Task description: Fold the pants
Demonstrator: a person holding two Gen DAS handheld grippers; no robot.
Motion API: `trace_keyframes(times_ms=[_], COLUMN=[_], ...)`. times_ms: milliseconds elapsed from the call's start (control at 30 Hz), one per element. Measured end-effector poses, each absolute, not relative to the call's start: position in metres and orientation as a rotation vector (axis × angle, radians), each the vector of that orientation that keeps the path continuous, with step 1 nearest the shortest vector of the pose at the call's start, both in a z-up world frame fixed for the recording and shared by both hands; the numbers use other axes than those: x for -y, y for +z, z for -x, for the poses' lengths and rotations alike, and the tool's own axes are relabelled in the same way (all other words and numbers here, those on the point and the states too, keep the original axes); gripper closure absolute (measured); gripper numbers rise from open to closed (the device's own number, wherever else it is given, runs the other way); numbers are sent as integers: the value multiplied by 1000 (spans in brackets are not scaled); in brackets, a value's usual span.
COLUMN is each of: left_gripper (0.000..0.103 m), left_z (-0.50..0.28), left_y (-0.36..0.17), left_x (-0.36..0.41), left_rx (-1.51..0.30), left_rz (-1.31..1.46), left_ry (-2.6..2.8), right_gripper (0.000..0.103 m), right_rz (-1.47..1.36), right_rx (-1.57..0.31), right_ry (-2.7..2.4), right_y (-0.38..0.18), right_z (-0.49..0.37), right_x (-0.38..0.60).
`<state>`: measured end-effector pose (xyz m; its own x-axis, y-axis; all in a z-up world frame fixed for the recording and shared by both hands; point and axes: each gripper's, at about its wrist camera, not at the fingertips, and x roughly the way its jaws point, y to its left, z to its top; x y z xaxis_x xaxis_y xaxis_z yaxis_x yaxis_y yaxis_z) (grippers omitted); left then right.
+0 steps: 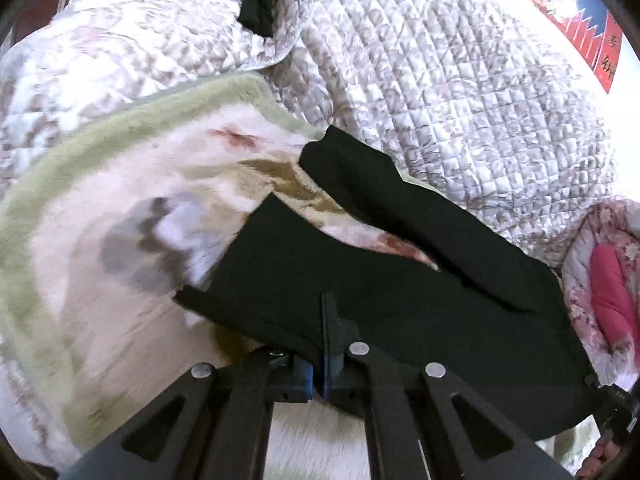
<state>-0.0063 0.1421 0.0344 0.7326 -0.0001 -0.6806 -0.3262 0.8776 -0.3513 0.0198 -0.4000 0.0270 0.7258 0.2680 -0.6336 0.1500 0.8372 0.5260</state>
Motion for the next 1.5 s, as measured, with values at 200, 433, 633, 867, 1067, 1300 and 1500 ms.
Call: trace_keyframes(times_ms=[200,433,633,867,1067,1300,1500], left_gripper=[99,98,90,97,99,94,90], left_z=[57,63,71,59,78,85,75], left_y=[29,15,14,-2,22,28,49], left_x=[-149,-144,-158,-186,-166,-161,-153], left_rx=[-756,-800,-781,-803,-739,-747,-683], left_rz=[459,451,514,627,451,366,313], left_ry=[194,197,223,275,362,472,475], right_gripper=[99,98,83,82,82,62,62], right_rz=[-579,-624,-673,-650,-620,-506,-248], right_rx=[-834,-848,-841,-828,-813,-712,-724], right_ry=[45,25,46,26,-94,-297,-93], right_y=[11,-6,-10,-5,7,32,42], right_z=[33,43,53,54,67,91,53], right_x=[404,408,419,416,419,434,392])
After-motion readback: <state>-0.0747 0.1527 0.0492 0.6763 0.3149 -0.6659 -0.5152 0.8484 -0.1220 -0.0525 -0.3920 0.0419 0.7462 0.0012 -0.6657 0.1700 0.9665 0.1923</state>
